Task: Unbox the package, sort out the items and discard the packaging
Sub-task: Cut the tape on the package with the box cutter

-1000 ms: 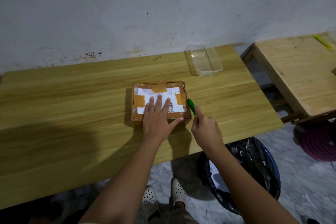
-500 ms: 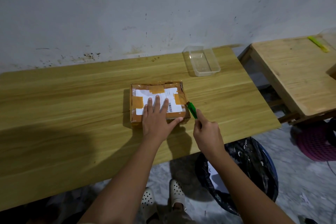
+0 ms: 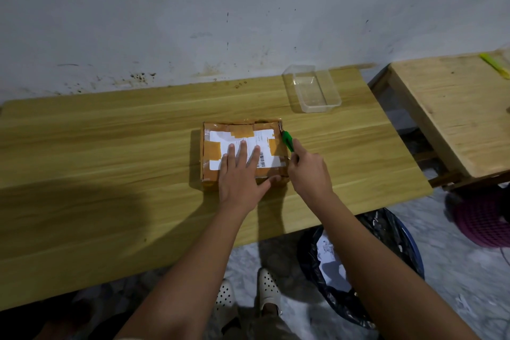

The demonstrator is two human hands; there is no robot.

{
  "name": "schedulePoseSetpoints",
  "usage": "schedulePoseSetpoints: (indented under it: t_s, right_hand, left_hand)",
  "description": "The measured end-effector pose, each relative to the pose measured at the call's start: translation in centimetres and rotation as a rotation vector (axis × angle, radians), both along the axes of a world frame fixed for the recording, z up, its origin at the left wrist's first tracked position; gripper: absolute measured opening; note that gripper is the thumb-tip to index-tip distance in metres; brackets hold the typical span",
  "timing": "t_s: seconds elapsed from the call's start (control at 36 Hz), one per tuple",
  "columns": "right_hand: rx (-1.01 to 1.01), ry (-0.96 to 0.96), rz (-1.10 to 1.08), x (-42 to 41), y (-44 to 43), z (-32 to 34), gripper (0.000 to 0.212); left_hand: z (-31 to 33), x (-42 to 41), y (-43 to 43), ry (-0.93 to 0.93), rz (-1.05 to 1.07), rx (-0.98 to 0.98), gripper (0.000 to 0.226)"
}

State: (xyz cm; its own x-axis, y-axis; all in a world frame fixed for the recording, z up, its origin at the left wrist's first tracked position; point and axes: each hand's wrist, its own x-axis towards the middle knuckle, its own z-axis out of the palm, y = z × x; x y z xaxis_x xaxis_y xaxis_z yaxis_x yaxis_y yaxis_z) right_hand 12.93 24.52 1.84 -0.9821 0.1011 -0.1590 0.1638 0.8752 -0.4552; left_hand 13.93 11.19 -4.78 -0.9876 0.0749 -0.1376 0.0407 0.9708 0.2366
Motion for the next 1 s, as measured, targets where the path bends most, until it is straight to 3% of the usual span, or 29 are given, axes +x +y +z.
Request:
schedulePoseSetpoints:
  t_s: [0.47, 1.0]
  right_hand:
    - [0.100, -0.112, 0.058, 0.5, 0.4, 1.2, 0.035]
    - [-0.004, -0.048, 0.008, 5.4, 2.1, -0.1, 0.040]
  left_hand:
    - [0.3, -0.1, 0.2, -0.023, 0.023, 0.016, 0.082]
    - [0.5, 0.0, 0.2, -0.021, 0.020, 0.031, 0.091]
